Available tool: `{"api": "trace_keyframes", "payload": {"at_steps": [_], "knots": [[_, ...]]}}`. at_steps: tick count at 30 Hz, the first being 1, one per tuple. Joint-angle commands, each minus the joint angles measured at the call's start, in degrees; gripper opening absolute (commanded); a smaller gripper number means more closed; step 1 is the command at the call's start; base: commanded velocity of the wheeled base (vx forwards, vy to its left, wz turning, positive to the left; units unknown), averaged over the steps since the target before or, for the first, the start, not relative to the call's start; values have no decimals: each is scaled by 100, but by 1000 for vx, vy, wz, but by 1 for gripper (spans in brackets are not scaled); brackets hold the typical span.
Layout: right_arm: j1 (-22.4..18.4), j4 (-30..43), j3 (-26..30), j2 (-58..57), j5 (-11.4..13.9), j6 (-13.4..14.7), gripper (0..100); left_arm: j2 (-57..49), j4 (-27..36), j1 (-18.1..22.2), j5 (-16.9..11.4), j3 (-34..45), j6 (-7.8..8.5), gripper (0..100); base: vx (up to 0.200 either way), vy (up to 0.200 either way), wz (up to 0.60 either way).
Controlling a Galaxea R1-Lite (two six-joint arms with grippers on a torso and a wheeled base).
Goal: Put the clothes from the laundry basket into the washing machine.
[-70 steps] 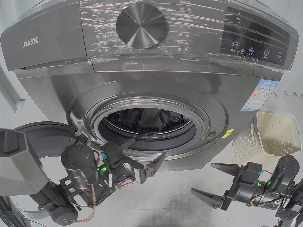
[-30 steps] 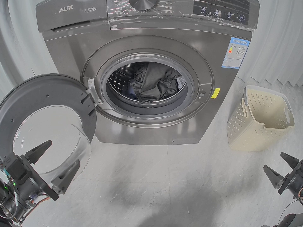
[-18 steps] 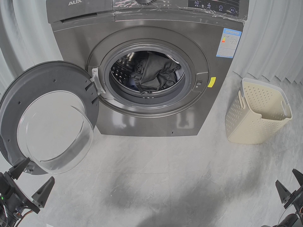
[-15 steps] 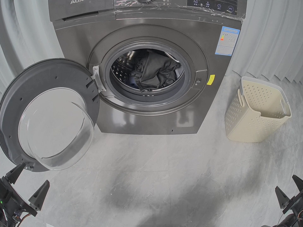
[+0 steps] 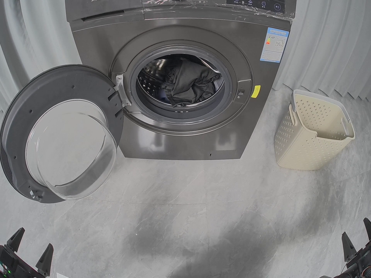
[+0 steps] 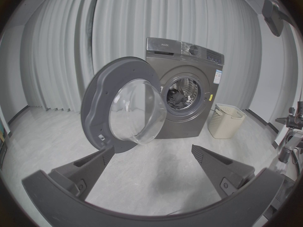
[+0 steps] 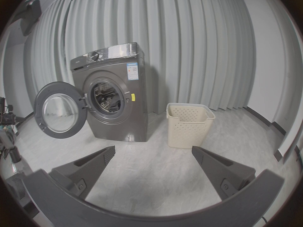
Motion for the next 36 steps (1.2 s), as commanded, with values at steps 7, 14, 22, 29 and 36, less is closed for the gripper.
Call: {"api": "trace_keyframes", "payload": {"at_steps": [7, 14, 22, 29, 36], "knots": [[-36, 38, 99, -186, 289, -160, 100, -892, 420, 659, -170, 99, 264, 100, 0, 0, 0], [-18, 38, 99, -195, 272, -125, 100, -892, 420, 641, -205, 99, 211, 100, 0, 0, 0], [-18, 38, 99, -203, 272, -116, 100, -884, 411, 641, -152, 99, 9, 100, 0, 175, 0], [-18, 38, 99, -203, 272, -116, 100, -884, 411, 641, -152, 99, 9, 100, 0, 57, 0], [-18, 38, 99, -203, 272, -116, 100, -884, 411, 641, -170, 99, 18, 100, 0, 0, 0]]}}
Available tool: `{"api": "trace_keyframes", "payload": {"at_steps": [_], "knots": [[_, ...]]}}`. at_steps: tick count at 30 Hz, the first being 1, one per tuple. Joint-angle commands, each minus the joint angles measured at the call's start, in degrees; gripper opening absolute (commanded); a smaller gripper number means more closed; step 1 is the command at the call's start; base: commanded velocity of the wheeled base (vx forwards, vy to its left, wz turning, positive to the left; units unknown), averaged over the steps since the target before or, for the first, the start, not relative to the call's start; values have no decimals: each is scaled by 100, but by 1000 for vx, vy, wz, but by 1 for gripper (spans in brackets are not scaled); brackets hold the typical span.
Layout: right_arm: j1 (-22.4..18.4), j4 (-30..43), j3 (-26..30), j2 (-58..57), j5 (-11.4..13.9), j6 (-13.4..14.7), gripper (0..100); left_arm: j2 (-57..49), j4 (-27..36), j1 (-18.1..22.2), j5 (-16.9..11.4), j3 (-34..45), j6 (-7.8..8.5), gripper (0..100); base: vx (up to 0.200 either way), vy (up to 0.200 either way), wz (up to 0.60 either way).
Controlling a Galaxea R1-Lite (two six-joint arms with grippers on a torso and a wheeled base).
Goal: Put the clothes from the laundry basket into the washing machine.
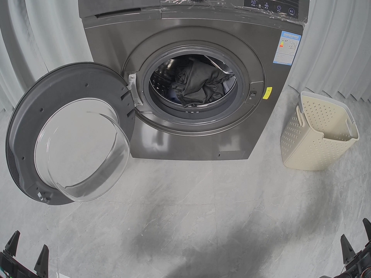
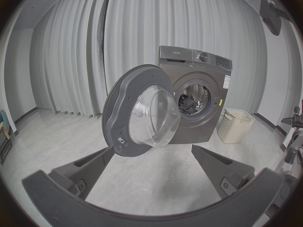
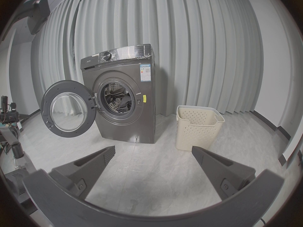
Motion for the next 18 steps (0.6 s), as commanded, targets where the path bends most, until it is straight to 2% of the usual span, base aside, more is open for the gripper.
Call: {"api": "trace_keyframes", "payload": {"at_steps": [1, 12, 18], "knots": [[0, -1, 101, -59, 3, -2, 100, -55, -1, 1, 3, 101, -8, 100, 0, 200, 0], [0, -1, 101, -51, 12, -11, 100, -55, -1, 1, 3, 101, -25, 100, 0, 200, 0], [0, -1, 101, -51, 3, -11, 100, -55, -1, 1, 3, 101, -17, 100, 0, 0, 0]]}}
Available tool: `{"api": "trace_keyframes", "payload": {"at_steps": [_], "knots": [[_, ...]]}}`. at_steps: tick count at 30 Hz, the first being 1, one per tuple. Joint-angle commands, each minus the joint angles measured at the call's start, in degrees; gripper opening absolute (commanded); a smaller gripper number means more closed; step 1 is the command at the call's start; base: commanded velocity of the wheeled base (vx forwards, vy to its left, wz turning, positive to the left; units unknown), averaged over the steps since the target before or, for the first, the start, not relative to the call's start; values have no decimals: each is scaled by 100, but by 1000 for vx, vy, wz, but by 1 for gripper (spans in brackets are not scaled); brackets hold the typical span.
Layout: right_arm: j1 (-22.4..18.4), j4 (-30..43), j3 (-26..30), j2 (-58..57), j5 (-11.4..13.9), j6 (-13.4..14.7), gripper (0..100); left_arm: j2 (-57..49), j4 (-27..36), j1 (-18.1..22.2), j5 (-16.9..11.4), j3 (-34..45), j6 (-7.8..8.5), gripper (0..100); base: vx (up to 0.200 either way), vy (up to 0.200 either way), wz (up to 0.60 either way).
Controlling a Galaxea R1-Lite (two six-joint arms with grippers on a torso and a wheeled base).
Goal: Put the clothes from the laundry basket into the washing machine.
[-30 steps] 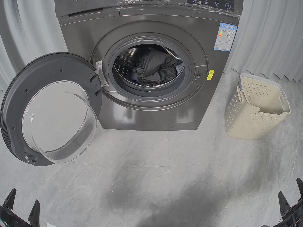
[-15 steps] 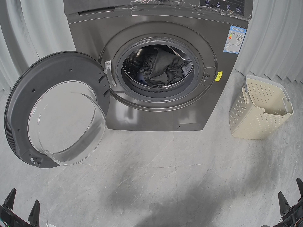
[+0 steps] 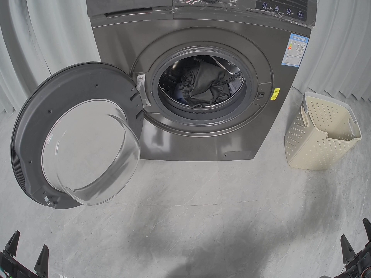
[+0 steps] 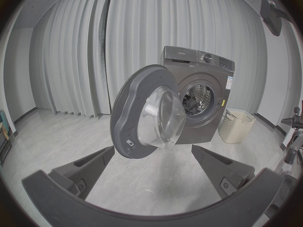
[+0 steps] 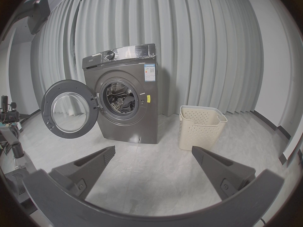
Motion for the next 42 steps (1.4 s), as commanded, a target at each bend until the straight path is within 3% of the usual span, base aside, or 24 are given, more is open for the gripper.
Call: {"api": "trace_keyframes", "payload": {"at_steps": [1, 21, 34, 39, 42], "knots": [[0, -1, 101, -56, 2, -4, 100, -59, -1, 9, 2, 101, 3, 100, 0, 0, 0], [0, -1, 101, -56, 2, -4, 100, -68, -1, 9, 2, 101, 73, 100, 0, 180, 0], [0, -1, 101, -56, 2, -4, 100, -68, -71, 26, 2, 57, 249, 100, 0, 0, 0], [0, -1, 101, -56, 2, -4, 100, 679, -124, 0, -341, -1472, 170, 100, 0, 0, 0], [-9, -1, 101, -56, 2, -4, 100, 1435, -89, -97, -622, -1824, 170, 100, 0, 0, 0]]}}
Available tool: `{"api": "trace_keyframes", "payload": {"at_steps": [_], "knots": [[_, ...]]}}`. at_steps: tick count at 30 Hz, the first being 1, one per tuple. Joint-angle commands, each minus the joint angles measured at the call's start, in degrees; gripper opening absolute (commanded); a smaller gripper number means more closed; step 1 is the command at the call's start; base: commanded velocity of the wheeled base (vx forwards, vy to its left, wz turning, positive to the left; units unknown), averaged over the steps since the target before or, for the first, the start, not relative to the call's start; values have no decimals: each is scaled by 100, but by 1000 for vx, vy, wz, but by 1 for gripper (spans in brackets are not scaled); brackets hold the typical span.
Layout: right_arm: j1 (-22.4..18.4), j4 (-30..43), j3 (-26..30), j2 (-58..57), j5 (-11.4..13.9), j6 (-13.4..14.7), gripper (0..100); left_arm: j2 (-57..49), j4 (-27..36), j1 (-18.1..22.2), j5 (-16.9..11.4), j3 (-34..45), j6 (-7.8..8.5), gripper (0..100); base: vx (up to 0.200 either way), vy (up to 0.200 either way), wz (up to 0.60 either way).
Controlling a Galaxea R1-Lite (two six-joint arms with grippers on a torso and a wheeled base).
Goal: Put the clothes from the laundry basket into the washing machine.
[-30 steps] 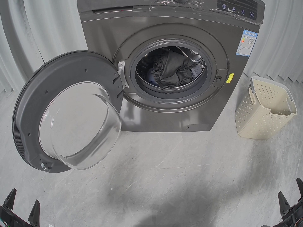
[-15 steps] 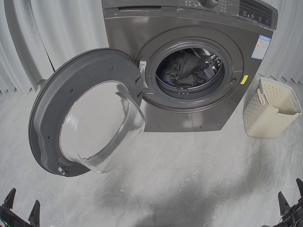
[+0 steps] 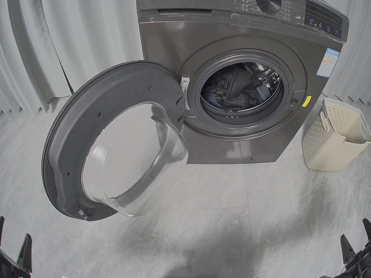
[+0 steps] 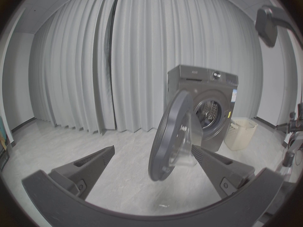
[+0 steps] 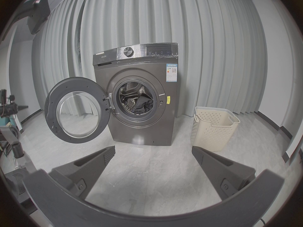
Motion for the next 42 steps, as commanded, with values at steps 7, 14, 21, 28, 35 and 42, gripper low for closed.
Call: {"api": "trace_keyframes", "payload": {"at_steps": [7, 14, 21, 28, 35, 42], "knots": [[-9, -1, 101, -68, 2, -2, 100, 3337, -841, -284, -1059, -1355, -142, 100, 0, 0, 0], [0, -1, 101, -68, 2, -2, 100, 4866, -2001, -275, -1340, -1399, -159, 100, 0, 0, 0], [0, -1, 101, -68, 2, -2, 100, 5516, -2528, -319, -1832, -1434, -159, 100, 0, 0, 0], [0, -1, 101, -68, 11, -2, 100, 5455, -2537, -864, -2017, -1347, -168, 100, 0, 0, 0], [0, -1, 101, -68, 2, -2, 100, 4699, -2414, -2244, -2043, -1153, -634, 100, 0, 0, 0], [0, -1, 101, -68, 2, -2, 100, 4585, -2370, -2332, -1973, -1162, -660, 100, 0, 0, 0]]}}
